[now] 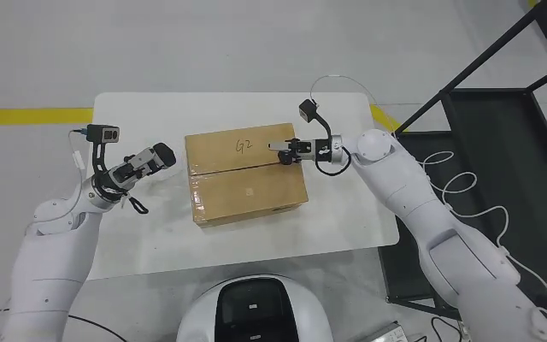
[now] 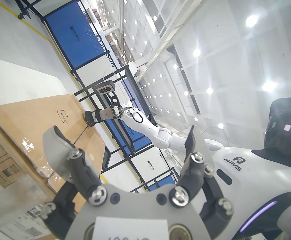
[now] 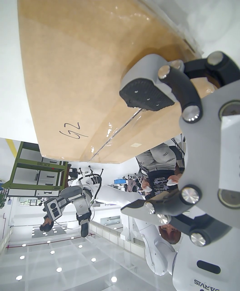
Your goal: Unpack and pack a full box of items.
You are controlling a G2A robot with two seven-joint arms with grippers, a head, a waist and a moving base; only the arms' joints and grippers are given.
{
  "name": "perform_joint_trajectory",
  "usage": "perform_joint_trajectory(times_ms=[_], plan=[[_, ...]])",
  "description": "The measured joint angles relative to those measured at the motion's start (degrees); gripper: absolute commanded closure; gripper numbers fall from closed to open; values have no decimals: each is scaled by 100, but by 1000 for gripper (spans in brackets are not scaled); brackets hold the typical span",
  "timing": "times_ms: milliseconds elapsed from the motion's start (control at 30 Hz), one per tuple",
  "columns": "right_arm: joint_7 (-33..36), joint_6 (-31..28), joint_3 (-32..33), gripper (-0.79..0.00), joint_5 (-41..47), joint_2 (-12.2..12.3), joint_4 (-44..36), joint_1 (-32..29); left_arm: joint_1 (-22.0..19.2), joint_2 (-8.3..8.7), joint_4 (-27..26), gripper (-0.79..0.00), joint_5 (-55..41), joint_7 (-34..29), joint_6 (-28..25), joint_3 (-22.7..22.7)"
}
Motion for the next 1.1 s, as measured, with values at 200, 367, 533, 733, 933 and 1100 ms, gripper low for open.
perform_joint_trajectory(times_ms=[200,367,533,733,933,1100], plan=[[-117,99,12,-785,-84,6,-94,-51,133,20,-171,-785,104,194,276,-72],[-99,463,127,-785,-305,59,-284,-62,247,77,25,-785,357,-21,609,-155],[30,573,295,-785,-371,127,-485,-140,316,108,209,-785,66,-457,784,-218],[61,695,471,-785,-468,199,-777,-296,223,106,564,-785,76,-403,759,-230],[52,774,585,-785,-547,236,-978,-419,-24,0,838,-785,-556,-701,861,71],[80,808,685,-785,-587,265,-1079,-491,-93,-24,918,-785,-950,-1010,988,92]])
